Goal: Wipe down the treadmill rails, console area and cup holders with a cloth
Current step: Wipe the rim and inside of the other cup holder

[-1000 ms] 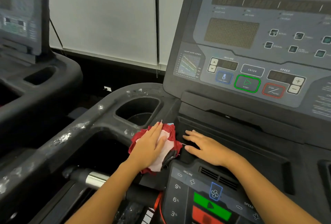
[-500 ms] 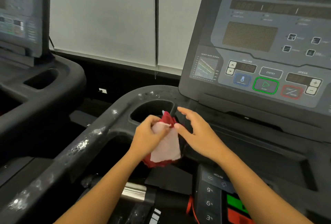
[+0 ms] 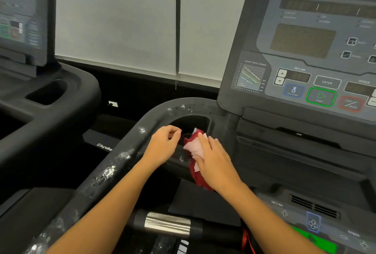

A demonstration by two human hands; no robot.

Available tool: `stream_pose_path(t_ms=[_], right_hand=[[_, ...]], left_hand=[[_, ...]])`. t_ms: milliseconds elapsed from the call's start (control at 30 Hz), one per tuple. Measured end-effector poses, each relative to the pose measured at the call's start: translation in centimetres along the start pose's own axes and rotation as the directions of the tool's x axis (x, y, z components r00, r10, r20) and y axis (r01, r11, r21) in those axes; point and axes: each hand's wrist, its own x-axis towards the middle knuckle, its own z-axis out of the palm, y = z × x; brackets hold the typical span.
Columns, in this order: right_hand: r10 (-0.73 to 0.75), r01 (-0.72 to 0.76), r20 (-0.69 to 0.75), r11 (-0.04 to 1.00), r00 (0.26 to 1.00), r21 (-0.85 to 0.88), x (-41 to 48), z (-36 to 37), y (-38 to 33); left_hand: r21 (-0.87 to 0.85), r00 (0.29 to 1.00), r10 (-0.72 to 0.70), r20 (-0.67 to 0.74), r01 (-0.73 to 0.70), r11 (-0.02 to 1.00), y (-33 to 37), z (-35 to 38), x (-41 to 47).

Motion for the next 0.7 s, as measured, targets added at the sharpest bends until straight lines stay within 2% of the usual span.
stream_pose_path(t_ms=[33, 100, 200, 267, 400, 533, 700], right_hand=[[0.056, -0.054, 0.017, 0.99, 0.998, -0.128, 0.0, 0.8, -0.1], [0.104, -0.101, -0.004, 0.953, 0.995, -0.285, -0.1, 2.4, -0.7], [0.107, -0.159, -0.174, 0.934, 0.979, -0.32, 0.2, 4.4, -1.8], [0.116, -0.172, -0.193, 0.937, 0.974, -0.303, 0.3, 5.4, -2.7], [0.076, -0.117, -0.134, 0.935, 0.988, -0.334, -0.5, 6.9, -3.6], [0.005, -0.07, -0.175, 0.929, 0.984, -0.364, -1.7, 6.0, -1.8], [0.043, -0.139, -0.238, 0.905, 0.97, -0.403, -1.4, 5.3, -0.7]], left_hand=[[0.105, 0.998, 0.05, -0.024, -0.047, 0.993, -0.8, 0.0, 0.4], [0.283, 0.989, 0.142, 0.035, -0.146, 0.948, -2.5, 0.1, 0.8], [0.403, 0.958, 0.219, 0.187, -0.278, 0.872, -4.2, 0.5, 0.8], [0.444, 0.941, 0.251, 0.225, -0.329, 0.834, -4.7, 0.8, 0.8], [0.416, 0.932, 0.276, 0.234, -0.353, 0.838, -5.3, 0.7, 0.9], [0.384, 0.925, 0.332, 0.187, -0.38, 0.842, -5.8, 0.8, 0.7], [0.353, 0.92, 0.362, 0.149, -0.391, 0.85, -6.2, 1.0, 0.6]])
